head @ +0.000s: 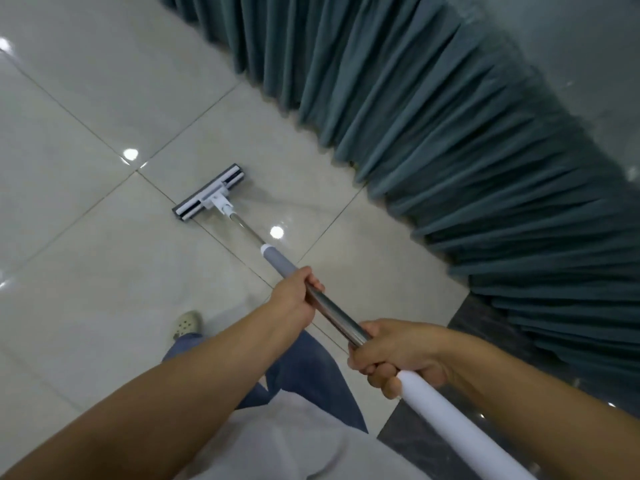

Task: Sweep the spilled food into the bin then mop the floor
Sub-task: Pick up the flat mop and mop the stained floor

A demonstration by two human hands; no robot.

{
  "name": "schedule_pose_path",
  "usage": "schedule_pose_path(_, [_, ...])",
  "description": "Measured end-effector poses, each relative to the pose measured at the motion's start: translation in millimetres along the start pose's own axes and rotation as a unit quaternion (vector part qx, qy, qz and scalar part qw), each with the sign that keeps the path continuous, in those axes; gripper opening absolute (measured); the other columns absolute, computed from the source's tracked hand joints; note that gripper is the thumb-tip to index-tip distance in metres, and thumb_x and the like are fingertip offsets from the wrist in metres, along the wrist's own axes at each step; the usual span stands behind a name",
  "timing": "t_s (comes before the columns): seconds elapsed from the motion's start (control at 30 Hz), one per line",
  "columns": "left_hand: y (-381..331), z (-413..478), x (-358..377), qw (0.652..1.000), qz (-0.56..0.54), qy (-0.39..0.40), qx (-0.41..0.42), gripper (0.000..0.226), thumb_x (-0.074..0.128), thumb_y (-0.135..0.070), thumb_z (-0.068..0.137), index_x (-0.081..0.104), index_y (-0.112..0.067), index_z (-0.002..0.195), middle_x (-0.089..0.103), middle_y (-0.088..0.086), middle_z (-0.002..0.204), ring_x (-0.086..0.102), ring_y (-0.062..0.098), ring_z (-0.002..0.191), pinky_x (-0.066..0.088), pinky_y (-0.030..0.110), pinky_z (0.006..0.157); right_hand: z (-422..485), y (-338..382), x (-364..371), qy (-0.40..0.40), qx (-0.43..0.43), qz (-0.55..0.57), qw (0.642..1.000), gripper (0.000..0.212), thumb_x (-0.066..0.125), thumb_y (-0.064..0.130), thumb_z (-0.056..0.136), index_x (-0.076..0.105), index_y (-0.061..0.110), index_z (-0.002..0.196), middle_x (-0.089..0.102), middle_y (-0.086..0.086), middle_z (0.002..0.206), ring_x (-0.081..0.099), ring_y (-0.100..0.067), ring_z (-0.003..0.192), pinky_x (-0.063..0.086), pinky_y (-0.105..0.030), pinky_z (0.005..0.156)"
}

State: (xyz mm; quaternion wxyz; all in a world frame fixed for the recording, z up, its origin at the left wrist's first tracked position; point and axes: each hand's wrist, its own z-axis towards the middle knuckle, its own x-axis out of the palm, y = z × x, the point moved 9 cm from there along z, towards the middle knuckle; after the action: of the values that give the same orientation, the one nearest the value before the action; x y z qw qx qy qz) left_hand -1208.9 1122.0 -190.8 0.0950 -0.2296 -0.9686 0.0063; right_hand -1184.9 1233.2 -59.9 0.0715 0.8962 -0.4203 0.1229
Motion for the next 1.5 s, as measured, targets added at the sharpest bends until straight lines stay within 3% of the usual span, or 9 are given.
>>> schedule_pose_path(0.13, [-38.1,-9.2,-23.1,1.0,-0.025,0.013,-0.007,0.022,0.058,-0.004,0.089,0.05,-0.007,0.069,0.044,0.005,0.054,0.043,0.01,0.03,0.042,0.018,0.035,-4.5,31.8,42.7,0.013,0.044,0.024,0.999,0.026,0.059,-0.002,0.085,0.039,0.013,0.09,0.042,-0.003,0.055,0.038,-0.007,0.039,0.041,-0.016,0.035])
schedule_pose_path(0.3, [-109.3,-14.1,-79.7,0.997,-0.08,0.009,0.001,0.027,0.057,-0.004,0.09,0.05,-0.008,0.064,0.045,0.003,0.04,0.042,0.011,0.029,0.042,0.018,0.035,21.3,74.6,111.9,0.016,0.091,-0.005,0.996,0.033,0.064,-0.002,0.082,0.044,0.012,0.105,0.046,-0.007,0.062,0.04,-0.011,0.044,0.044,-0.019,0.039])
schedule_pose_path(0.47, [-203.6,-8.4,-152.3,0.989,-0.145,0.002,0.024,0.024,0.057,-0.003,0.09,0.05,-0.007,0.067,0.044,0.004,0.049,0.042,0.013,0.04,0.043,0.018,0.036,69.3,139.4,189.0,0.018,0.1,-0.078,0.992,0.047,0.063,-0.002,0.081,0.042,0.012,0.121,0.046,-0.007,0.063,0.041,-0.011,0.045,0.044,-0.019,0.041])
schedule_pose_path(0.63, [-313.2,9.9,-233.5,0.976,-0.207,-0.007,0.069,0.025,0.056,-0.003,0.091,0.049,-0.007,0.067,0.044,0.003,0.045,0.042,0.011,0.029,0.042,0.018,0.037,125.2,219.2,280.7,0.035,0.075,-0.155,0.984,0.024,0.059,-0.004,0.083,0.043,0.011,0.092,0.045,-0.004,0.054,0.039,-0.009,0.039,0.041,-0.019,0.035])
schedule_pose_path(0.83, [-441.2,39.5,-334.9,0.964,-0.214,-0.035,0.156,0.03,0.054,-0.01,0.094,0.044,-0.008,0.065,0.042,0.0,0.031,0.041,0.01,0.025,0.04,0.015,0.034,208.6,303.8,386.2,0.047,0.032,-0.245,0.968,0.021,0.059,-0.001,0.088,0.043,0.012,0.089,0.044,-0.001,0.054,0.038,-0.006,0.037,0.041,-0.016,0.036])
schedule_pose_path(1.0, [-524.0,49.5,-408.6,0.961,-0.189,-0.059,0.195,0.027,0.051,-0.009,0.095,0.043,-0.008,0.069,0.043,-0.001,0.031,0.04,0.009,0.024,0.039,0.013,0.033,271.3,352.2,461.1,0.046,0.002,-0.245,0.968,0.015,0.056,0.001,0.092,0.044,0.008,0.086,0.038,-0.001,0.054,0.035,-0.006,0.032,0.038,-0.014,0.033])
schedule_pose_path(1.13, [-525.0,58.9,-436.5,0.968,-0.152,-0.052,0.192,0.027,0.051,-0.008,0.095,0.043,-0.008,0.07,0.043,0.0,0.032,0.042,0.01,0.025,0.039,0.013,0.034,291.3,336.2,481.2,0.048,-0.007,-0.235,0.971,0.014,0.056,0.003,0.092,0.046,0.007,0.083,0.039,-0.002,0.055,0.034,-0.006,0.033,0.037,-0.014,0.034])
schedule_pose_path(1.33, [-439.2,64.6,-429.2,0.979,-0.105,-0.021,0.172,0.024,0.052,-0.01,0.095,0.044,-0.008,0.073,0.047,0.0,0.035,0.046,0.011,0.029,0.043,0.023,0.051,278.5,255.1,439.8,0.02,0.012,-0.243,0.97,0.012,0.059,0.007,0.091,0.049,0.007,0.084,0.045,-0.003,0.059,0.037,-0.006,0.04,0.04,-0.015,0.039])
schedule_pose_path(1.5, [-350.9,47.8,-416.2,0.983,-0.084,0.006,0.162,0.024,0.05,-0.011,0.096,0.043,-0.01,0.073,0.045,0.0,0.035,0.046,0.01,0.03,0.047,0.017,0.04,251.7,176.2,401.4,-0.001,0.009,-0.242,0.97,0.011,0.061,0.008,0.089,0.051,0.007,0.094,0.051,-0.003,0.058,0.04,-0.006,0.039,0.043,-0.015,0.038])
